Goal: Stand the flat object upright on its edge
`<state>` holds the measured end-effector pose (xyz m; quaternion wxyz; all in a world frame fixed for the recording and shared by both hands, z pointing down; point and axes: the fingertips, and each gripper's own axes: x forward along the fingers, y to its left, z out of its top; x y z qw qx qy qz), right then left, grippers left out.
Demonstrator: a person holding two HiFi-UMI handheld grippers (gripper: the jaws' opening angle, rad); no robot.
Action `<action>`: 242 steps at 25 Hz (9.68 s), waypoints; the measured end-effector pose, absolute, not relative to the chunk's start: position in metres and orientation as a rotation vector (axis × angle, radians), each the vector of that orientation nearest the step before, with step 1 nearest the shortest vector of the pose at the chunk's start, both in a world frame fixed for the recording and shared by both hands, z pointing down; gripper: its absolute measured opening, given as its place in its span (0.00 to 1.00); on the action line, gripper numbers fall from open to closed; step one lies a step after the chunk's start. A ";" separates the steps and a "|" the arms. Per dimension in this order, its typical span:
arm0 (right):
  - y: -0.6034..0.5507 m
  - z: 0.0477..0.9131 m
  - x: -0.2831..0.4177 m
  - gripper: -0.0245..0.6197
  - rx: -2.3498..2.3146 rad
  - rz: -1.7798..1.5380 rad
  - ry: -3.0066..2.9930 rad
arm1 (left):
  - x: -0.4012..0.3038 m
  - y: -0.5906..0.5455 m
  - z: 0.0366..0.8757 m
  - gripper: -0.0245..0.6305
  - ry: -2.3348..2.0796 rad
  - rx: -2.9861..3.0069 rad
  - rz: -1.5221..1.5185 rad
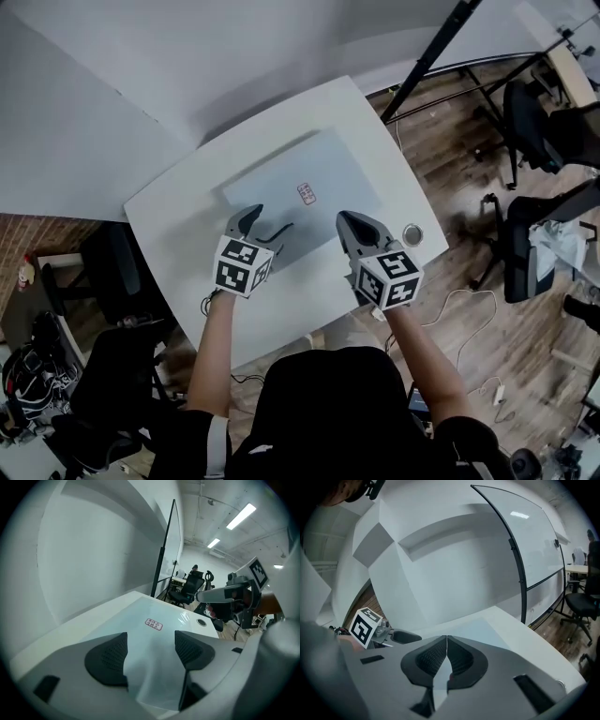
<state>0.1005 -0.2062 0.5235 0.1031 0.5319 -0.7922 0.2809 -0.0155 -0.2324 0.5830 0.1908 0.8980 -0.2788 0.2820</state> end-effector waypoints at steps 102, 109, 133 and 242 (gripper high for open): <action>0.039 0.641 0.281 0.25 2.152 1.951 -1.981 | 0.127 0.009 0.638 0.53 0.067 2.797 1.259; 0.031 0.651 0.278 0.36 2.039 2.190 -2.138 | 0.124 0.008 0.639 0.53 0.082 2.788 1.281; 0.008 0.664 0.281 0.46 1.863 2.288 -2.398 | 0.123 0.011 0.635 0.53 0.137 2.800 1.274; -0.100 0.463 -0.001 0.46 1.001 0.247 -2.577 | -0.117 -0.131 0.535 0.52 -1.185 2.424 0.630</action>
